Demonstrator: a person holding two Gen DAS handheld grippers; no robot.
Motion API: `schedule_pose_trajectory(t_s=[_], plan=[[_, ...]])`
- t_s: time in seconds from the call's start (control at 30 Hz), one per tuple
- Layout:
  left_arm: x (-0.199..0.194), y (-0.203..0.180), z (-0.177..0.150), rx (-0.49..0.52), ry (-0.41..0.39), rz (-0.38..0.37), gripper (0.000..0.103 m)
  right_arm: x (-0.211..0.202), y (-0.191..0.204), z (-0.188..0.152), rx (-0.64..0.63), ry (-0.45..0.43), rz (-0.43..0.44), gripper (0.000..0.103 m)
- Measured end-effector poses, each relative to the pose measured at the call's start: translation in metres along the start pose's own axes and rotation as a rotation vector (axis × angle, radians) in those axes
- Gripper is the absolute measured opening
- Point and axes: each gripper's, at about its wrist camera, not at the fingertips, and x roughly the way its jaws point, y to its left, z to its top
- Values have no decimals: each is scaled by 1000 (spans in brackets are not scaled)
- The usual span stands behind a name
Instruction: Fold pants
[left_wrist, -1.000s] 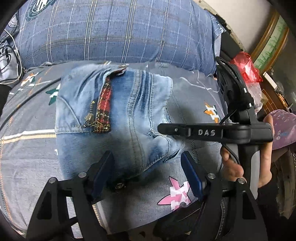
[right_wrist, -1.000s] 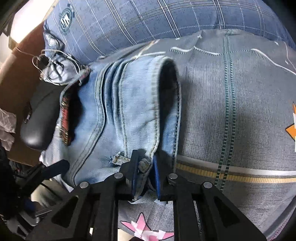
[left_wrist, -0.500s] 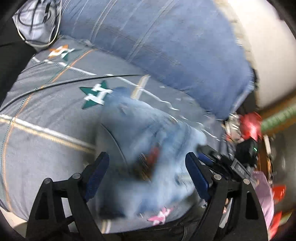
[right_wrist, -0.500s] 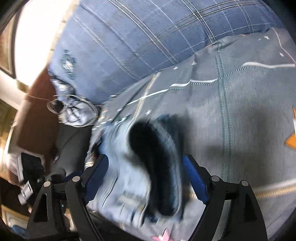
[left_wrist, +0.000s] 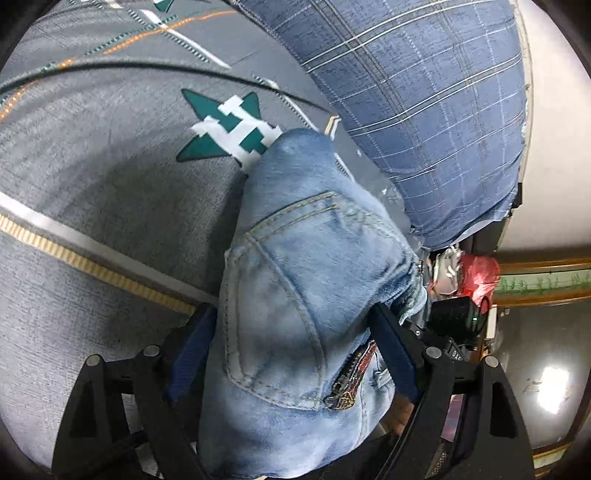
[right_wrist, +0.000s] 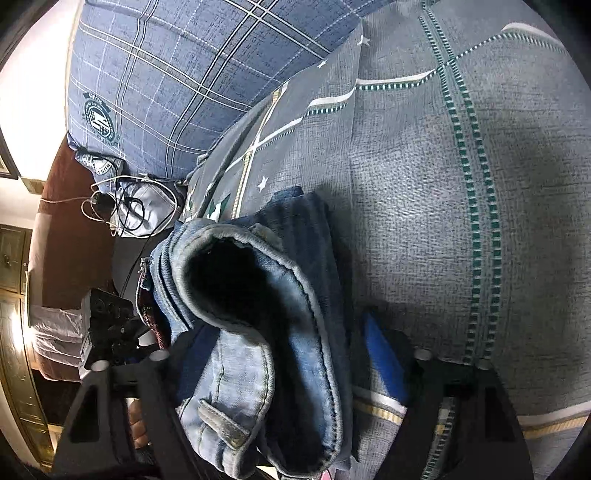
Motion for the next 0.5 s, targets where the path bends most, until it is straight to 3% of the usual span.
schedule_pose_trajectory(t_s=[0.07,0.17,0.27,0.3,0.4,0.5], plan=[[6,-2,-2,2,15,15,84,1,-4,-5,17,29,-7,36],[8,-6,-5,11,-9,43,84,2,-5,-6,15,30,-12,37],[10,-6,-6,-4,-28,48,82,10,-6,-6,38,24,4,46],[10,-5,-6,-8,-30,45,80,10,-6,-6,40,20,4,45],[2,-6,-11,-10,-54,6,60,8,2,-10,-9,4,-27,27],[-5,-14,-16,37,-88,-11,54,1,11,-13,-75,-11,-53,21]])
